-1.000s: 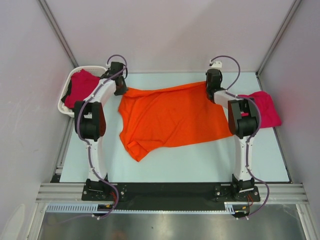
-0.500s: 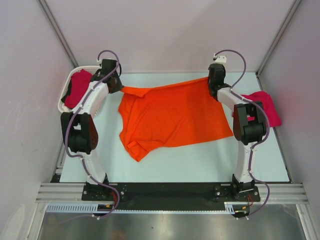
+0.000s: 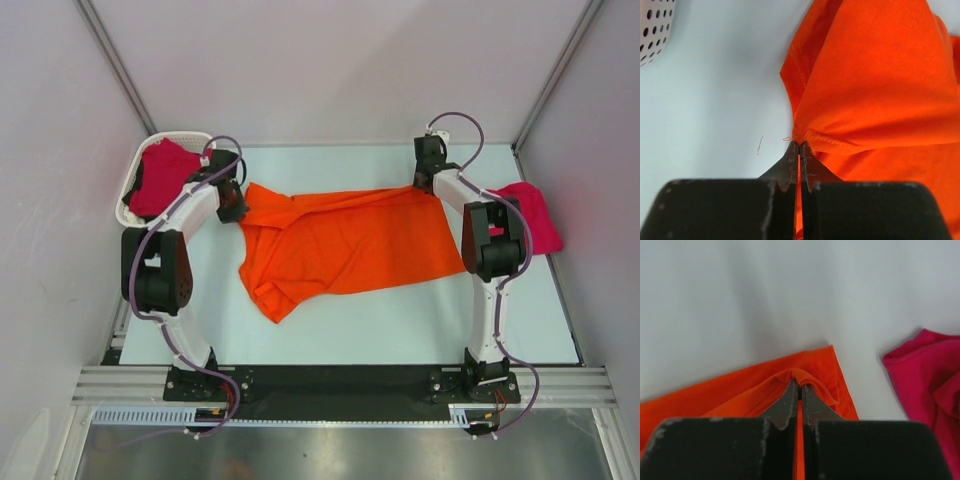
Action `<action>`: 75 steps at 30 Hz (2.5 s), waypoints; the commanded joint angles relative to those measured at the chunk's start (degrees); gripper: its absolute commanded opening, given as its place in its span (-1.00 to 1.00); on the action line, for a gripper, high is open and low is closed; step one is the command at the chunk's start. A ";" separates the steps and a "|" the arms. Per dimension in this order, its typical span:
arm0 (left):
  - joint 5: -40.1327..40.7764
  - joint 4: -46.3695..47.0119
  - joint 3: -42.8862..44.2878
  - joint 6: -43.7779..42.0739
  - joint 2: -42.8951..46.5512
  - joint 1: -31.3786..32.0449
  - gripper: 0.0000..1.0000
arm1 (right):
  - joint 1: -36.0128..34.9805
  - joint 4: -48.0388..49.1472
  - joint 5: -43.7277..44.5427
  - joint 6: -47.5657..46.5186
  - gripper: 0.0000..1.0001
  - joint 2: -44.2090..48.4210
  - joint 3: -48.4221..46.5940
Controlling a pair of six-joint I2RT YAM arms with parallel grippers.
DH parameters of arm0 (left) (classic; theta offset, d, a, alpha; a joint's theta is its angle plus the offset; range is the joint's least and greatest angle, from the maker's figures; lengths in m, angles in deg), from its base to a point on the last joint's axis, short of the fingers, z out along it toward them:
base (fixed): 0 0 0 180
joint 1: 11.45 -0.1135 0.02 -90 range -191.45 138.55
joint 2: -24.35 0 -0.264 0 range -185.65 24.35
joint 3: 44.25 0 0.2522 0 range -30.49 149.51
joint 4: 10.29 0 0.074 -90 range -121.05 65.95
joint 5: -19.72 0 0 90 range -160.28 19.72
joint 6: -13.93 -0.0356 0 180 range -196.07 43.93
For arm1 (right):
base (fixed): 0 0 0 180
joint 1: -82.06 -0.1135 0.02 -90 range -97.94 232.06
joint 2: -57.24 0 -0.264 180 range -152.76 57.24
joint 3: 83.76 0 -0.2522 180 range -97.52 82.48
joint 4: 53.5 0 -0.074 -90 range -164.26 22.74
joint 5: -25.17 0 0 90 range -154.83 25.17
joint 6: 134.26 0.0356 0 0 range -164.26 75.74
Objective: Fold and stack the t-shirts
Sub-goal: Fold the flattened tshirt in 1/3 of the way
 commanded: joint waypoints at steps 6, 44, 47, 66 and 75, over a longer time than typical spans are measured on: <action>0.83 -0.14 -2.07 1.36 -1.81 0.57 -1.00 | 1.30 -12.20 -2.53 2.40 -1.00 -3.72 -6.34; 2.94 -0.67 -10.59 1.10 4.69 1.98 -1.00 | -0.37 -11.42 7.40 5.74 -1.00 10.69 6.31; 2.76 -0.58 -11.21 1.01 4.34 2.33 -1.00 | -0.37 -13.96 8.27 6.18 -1.00 9.55 5.96; 1.71 0.56 -14.72 0.66 6.09 2.95 0.77 | 1.30 -21.26 3.62 10.04 -1.00 4.19 8.33; 2.76 0.48 -15.87 1.10 8.37 3.04 0.99 | 1.65 -23.55 3.53 10.22 -1.00 1.02 6.66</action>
